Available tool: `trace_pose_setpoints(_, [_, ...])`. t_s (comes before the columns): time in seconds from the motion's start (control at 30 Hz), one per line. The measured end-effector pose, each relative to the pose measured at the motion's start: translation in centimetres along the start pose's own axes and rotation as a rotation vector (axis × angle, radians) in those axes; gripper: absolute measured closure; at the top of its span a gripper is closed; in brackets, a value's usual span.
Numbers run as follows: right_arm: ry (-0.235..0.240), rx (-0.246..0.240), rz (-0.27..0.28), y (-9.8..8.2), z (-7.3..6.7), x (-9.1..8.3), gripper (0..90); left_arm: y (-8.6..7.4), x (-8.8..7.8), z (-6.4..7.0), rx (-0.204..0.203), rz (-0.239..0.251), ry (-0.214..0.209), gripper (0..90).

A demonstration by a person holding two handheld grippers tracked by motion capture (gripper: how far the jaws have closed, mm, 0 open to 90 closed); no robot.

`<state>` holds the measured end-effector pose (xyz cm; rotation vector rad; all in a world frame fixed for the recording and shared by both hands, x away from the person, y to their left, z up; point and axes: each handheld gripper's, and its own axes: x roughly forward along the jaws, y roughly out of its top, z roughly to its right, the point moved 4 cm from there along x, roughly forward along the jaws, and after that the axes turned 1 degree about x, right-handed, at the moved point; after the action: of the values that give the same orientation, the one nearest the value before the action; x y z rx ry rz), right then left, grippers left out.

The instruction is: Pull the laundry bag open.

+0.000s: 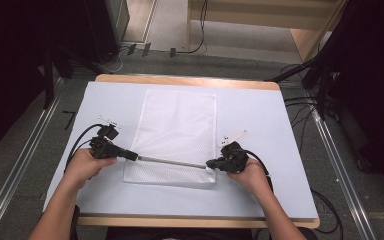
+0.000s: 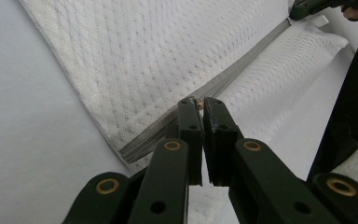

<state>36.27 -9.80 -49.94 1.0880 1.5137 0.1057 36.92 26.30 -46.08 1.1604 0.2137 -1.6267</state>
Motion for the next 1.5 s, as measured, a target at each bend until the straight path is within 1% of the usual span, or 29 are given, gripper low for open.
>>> trace_pose_setpoints(0.07, [0.001, -0.001, 0.000, 0.0, 0.0, 0.0, 90.0, -0.2, -0.2, -0.3, -0.013, 0.002, 0.025, 87.9])
trace_pose_setpoints(0.1, [0.001, -0.002, -0.002, 0.0, 0.0, 0.0, 90.0, -0.3, -0.3, -0.5, -0.025, 0.006, 0.022, 87.9])
trace_pose_setpoints(0.13, [0.001, -0.002, -0.002, 0.0, 0.0, 0.0, 90.0, -0.5, -0.6, -0.7, -0.029, 0.012, 0.027, 87.9])
trace_pose_setpoints(0.2, [0.001, -0.005, -0.001, 0.0, 0.0, 0.0, 90.0, -1.0, -1.2, -1.3, -0.042, 0.008, 0.055, 87.9])
trace_pose_setpoints(0.27, [0.003, -0.004, -0.001, 0.1, 0.0, 0.0, 90.0, -1.4, -2.0, -1.9, -0.065, 0.028, 0.066, 87.9])
trace_pose_setpoints(0.33, [0.003, -0.008, -0.003, 0.1, 0.0, 0.0, 90.0, -1.7, -2.4, -2.2, -0.077, 0.038, 0.065, 87.9])
trace_pose_setpoints(0.37, [0.004, -0.008, -0.003, 0.1, 0.0, 0.0, 90.0, -1.7, -2.4, -2.3, -0.085, 0.041, 0.058, 87.9])
trace_pose_setpoints(0.43, [0.004, -0.010, -0.006, 0.1, 0.1, 0.0, 90.0, -1.8, -2.3, -2.4, -0.084, 0.039, 0.064, 87.9])
trace_pose_setpoints(0.5, [0.000, -0.010, -0.009, 0.1, 0.0, 0.0, 90.0, -1.8, -2.4, -2.4, -0.080, 0.039, 0.059, 87.9])
trace_pose_setpoints(0.63, [0.004, -0.007, -0.010, 0.2, 0.1, 0.0, 90.0, -1.9, -2.3, -2.4, -0.089, 0.042, 0.052, 87.8])
trace_pose_setpoints(0.7, [0.004, -0.007, -0.010, 0.2, 0.1, 0.0, 90.0, -2.0, -2.3, -2.4, -0.079, 0.038, 0.047, 87.6])
trace_pose_setpoints(0.73, [0.005, -0.009, -0.011, 0.2, 0.1, 0.0, 90.0, -2.0, -2.3, -2.4, -0.083, 0.040, 0.047, 87.4])
trace_pose_setpoints(0.83, [0.008, -0.011, -0.013, 0.2, 0.2, 0.1, 90.0, -2.0, -2.3, -2.1, -0.082, 0.044, 0.056, 87.4])
trace_pose_setpoints(0.9, [0.002, -0.017, -0.022, 0.3, 0.1, 0.1, 90.0, -2.1, -2.4, -2.1, -0.078, 0.041, 0.054, 87.3])
trace_pose_setpoints(0.93, [0.001, -0.018, -0.024, 0.4, 0.1, 0.1, 90.0, -2.2, -2.4, -2.1, -0.080, 0.049, 0.051, 87.3])
trace_pose_setpoints(0.97, [0.002, -0.019, -0.029, 0.4, 0.1, 0.1, 90.0, -2.3, -2.4, -2.0, -0.084, 0.048, 0.051, 87.3])
trace_pose_setpoints(1.13, [0.014, -0.021, -0.031, 0.5, 0.2, 0.1, 90.0, -2.6, -2.5, -1.7, -0.070, 0.064, 0.051, 86.9])
trace_pose_setpoints(1.2, [0.015, -0.017, -0.039, 0.5, 0.2, 0.1, 90.0, -2.7, -2.6, -1.6, -0.048, 0.067, 0.056, 86.5])
trace_pose_setpoints(1.23, [0.013, -0.028, -0.041, 0.6, 0.2, 0.1, 90.0, -2.7, -2.7, -1.7, -0.043, 0.074, 0.057, 84.5])
trace_pose_setpoints(1.27, [0.013, -0.029, -0.043, 0.6, 0.1, 0.1, 90.0, -2.7, -2.8, -1.7, -0.035, 0.089, 0.056, 80.5])
trace_pose_setpoints(1.33, [0.018, -0.038, -0.060, 0.8, 0.0, 0.0, 85.7, -2.7, -3.0, -1.9, -0.038, 0.102, 0.060, 71.7])
trace_pose_setpoints(1.37, [0.014, -0.046, -0.066, 0.9, -0.1, 0.0, 83.0, -2.7, -3.0, -1.9, -0.040, 0.111, 0.058, 71.0])
trace_pose_setpoints(1.4, [0.007, -0.055, -0.059, 1.0, -0.2, -0.1, 79.8, -2.7, -3.0, -1.9, -0.042, 0.119, 0.068, 68.7])
trace_pose_setpoints(1.43, [0.002, -0.054, -0.047, 1.2, -0.1, -0.1, 79.2, -2.7, -3.1, -2.0, -0.037, 0.121, 0.072, 67.5])
trace_pose_setpoints(1.47, [0.004, -0.045, -0.039, 1.3, -0.1, -0.2, 77.6, -2.7, -3.1, -2.1, -0.036, 0.133, 0.071, 66.0])
trace_pose_setpoints(1.5, [0.007, -0.037, -0.031, 1.4, 0.0, -0.3, 75.1, -2.6, -3.2, -2.2, -0.030, 0.140, 0.083, 63.2])
